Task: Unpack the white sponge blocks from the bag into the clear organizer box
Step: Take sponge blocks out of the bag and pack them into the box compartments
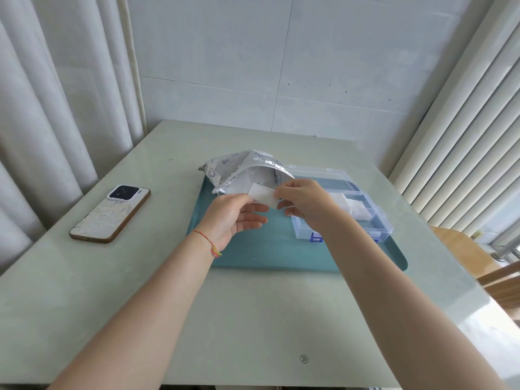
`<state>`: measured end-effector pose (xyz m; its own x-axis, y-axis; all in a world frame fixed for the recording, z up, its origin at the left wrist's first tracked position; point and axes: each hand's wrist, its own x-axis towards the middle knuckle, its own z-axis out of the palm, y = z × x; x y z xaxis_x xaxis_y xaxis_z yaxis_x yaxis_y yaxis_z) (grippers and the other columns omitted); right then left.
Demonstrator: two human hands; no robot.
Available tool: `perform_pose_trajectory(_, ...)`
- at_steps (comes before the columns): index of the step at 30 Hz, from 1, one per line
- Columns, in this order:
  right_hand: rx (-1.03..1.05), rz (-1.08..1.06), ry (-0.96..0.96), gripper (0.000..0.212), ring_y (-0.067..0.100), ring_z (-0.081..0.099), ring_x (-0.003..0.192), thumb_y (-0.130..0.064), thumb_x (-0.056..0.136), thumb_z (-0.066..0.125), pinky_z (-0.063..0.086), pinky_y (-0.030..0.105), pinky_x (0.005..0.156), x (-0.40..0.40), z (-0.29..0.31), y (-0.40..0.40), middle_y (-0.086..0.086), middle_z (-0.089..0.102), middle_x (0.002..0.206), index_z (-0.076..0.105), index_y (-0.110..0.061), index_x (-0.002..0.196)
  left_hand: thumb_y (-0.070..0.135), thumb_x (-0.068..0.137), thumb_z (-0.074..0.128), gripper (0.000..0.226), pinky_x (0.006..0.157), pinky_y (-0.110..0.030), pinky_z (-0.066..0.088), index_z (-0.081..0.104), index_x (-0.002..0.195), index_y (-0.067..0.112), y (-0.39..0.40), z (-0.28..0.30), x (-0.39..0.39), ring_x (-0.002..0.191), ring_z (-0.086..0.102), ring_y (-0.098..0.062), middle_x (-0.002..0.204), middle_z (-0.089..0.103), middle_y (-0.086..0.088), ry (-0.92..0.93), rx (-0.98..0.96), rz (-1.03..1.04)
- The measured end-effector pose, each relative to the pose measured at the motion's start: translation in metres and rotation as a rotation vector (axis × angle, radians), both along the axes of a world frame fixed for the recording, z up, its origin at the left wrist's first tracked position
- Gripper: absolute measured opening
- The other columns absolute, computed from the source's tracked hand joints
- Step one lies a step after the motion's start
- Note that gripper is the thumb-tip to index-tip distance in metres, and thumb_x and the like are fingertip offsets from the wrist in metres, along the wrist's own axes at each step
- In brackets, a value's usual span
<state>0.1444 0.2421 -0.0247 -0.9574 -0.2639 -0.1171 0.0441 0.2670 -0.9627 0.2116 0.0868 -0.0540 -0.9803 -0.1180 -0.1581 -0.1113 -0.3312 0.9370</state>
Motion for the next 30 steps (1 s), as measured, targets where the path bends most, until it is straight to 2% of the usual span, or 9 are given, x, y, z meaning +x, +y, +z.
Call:
perform_pose_trajectory(5,-0.002,-0.016,0.012,0.01,0.015,0.059,0.058,0.002,0.083,0.065,0.047,0.023,0.051,0.0,-0.002,-0.003,0.008,0.062,0.069,0.062,-0.007,0.078,0.007,0.096,0.045,0.023,0.054,-0.026,0.056,0.066,0.087,0.002,-0.002,0.0,0.0,0.06,0.069,-0.024,0.087,0.072,-0.017,-0.013,0.015,-0.001)
perform_pose_trajectory(9,0.006,-0.023,0.038,0.01,0.017,0.06,0.06,0.003,0.082,0.065,0.048,0.024,0.052,0.001,-0.002,-0.008,0.006,0.061,0.073,0.062,-0.007,0.082,0.025,0.099,0.047,0.03,0.052,-0.027,0.055,0.065,0.093,0.001,-0.003,0.001,-0.002,0.061,0.069,-0.025,0.086,0.072,-0.016,-0.041,0.061,-0.002)
perform_pose_trajectory(13,0.049,-0.033,0.059,0.008,0.016,0.059,0.058,0.0,0.084,0.063,0.048,0.023,0.052,0.001,-0.002,-0.019,0.005,0.062,0.072,0.064,-0.005,0.089,0.014,0.094,0.057,0.016,0.045,-0.024,0.051,0.066,0.09,0.002,-0.002,-0.005,-0.004,0.048,0.062,-0.022,0.07,0.07,-0.01,-0.091,-0.114,0.148)
perform_pose_trajectory(18,0.198,-0.062,0.086,0.017,0.011,0.049,0.039,-0.007,0.089,0.057,0.039,0.02,0.043,-0.011,-0.006,-0.047,0.005,0.063,0.067,0.063,-0.006,0.104,0.011,0.086,0.053,0.022,0.041,-0.023,0.045,0.067,0.072,0.001,-0.011,-0.01,-0.005,0.04,0.051,-0.022,0.057,0.065,-0.006,-0.121,-0.357,0.268)
perform_pose_trajectory(21,0.274,-0.065,0.107,0.01,0.013,0.043,0.036,-0.017,0.091,0.06,0.036,0.021,0.043,-0.018,-0.009,-0.064,0.0,0.063,0.06,0.061,-0.007,0.089,0.011,0.086,0.054,0.023,0.041,-0.023,0.044,0.065,0.067,0.003,-0.012,-0.011,-0.005,0.04,0.049,-0.022,0.055,0.064,-0.006,-0.132,-0.372,0.258)
perform_pose_trajectory(23,0.317,-0.098,0.138,0.023,0.012,0.043,0.04,-0.024,0.09,0.065,0.036,0.022,0.046,-0.021,-0.01,-0.071,-0.003,0.06,0.055,0.058,-0.01,0.073,0.011,0.086,0.054,0.024,0.04,-0.022,0.045,0.064,0.066,0.004,-0.013,-0.012,-0.005,0.04,0.049,-0.022,0.054,0.064,-0.006,-0.137,-0.367,0.258)
perform_pose_trajectory(25,0.337,-0.14,0.161,0.029,0.012,0.046,0.048,-0.029,0.086,0.071,0.036,0.024,0.049,-0.022,-0.012,-0.076,-0.004,0.057,0.056,0.054,-0.013,0.068,0.012,0.087,0.054,0.025,0.04,-0.022,0.045,0.064,0.065,0.004,-0.014,-0.012,-0.006,0.039,0.049,-0.022,0.055,0.064,-0.006,-0.14,-0.362,0.261)
perform_pose_trajectory(27,0.323,-0.164,0.166,0.027,0.015,0.051,0.057,-0.029,0.083,0.074,0.039,0.025,0.053,-0.024,-0.014,-0.079,-0.004,0.055,0.06,0.055,-0.015,0.071,0.012,0.087,0.053,0.026,0.04,-0.023,0.045,0.063,0.064,0.005,-0.015,-0.013,-0.006,0.04,0.049,-0.022,0.056,0.064,-0.006,-0.141,-0.359,0.26)
perform_pose_trajectory(30,0.321,-0.194,0.189,0.019,0.019,0.057,0.077,-0.027,0.084,0.073,0.048,0.028,0.07,-0.024,-0.011,-0.076,-0.003,0.057,0.074,0.059,-0.016,0.087,0.01,0.087,0.052,0.024,0.042,-0.025,0.049,0.063,0.066,0.003,-0.015,-0.015,-0.008,0.04,0.052,-0.022,0.059,0.065,-0.008,-0.136,-0.335,0.264)
